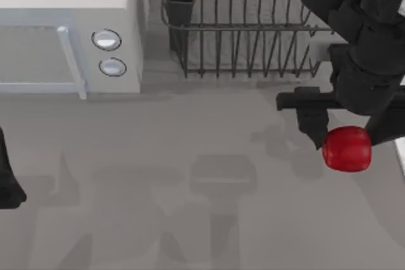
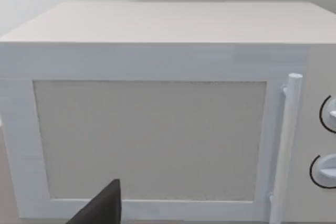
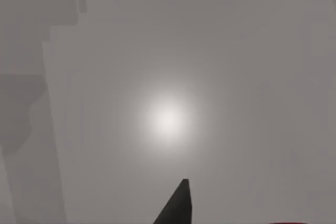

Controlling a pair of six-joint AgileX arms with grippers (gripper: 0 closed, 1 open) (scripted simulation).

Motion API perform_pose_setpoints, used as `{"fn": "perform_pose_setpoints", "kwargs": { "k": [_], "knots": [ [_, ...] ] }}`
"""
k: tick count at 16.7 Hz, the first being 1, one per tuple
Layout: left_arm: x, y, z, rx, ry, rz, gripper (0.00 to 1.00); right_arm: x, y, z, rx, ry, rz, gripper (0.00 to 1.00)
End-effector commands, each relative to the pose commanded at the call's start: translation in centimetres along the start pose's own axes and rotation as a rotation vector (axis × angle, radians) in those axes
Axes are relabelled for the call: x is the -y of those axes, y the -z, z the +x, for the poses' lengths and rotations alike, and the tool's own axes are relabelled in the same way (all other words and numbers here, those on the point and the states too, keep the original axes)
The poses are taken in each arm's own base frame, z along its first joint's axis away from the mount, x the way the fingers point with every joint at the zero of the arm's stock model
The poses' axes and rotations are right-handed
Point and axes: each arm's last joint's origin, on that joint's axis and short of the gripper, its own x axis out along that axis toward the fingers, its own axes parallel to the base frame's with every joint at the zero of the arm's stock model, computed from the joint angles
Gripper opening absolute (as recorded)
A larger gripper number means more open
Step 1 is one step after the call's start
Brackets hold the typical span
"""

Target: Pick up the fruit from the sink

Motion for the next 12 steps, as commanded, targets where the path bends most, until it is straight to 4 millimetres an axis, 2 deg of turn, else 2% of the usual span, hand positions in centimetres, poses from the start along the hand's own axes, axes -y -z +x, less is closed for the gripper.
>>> {"fn": "perform_pose_setpoints", "kwargs": {
  "k": [3, 8, 10, 12],
  "knots": [
    [0.0, 0.0, 0.0, 0.0, 0.0, 0.0, 1.0, -0.2, -0.2, 2.7, -0.004, 0.003, -0.001, 0.0],
    [0.0, 0.0, 0.0, 0.0, 0.0, 0.0, 1.0, -0.2, -0.2, 8.9, 0.014, -0.007, -0.004, 0.0],
    [0.0, 0.0, 0.0, 0.0, 0.0, 0.0, 1.0, -0.1, 0.1, 10.2, 0.008, -0.003, -0.004, 0.0],
    [0.0, 0.0, 0.0, 0.0, 0.0, 0.0, 1.0, 0.0, 0.1, 10.4, 0.008, -0.003, -0.004, 0.0]
  ]
}}
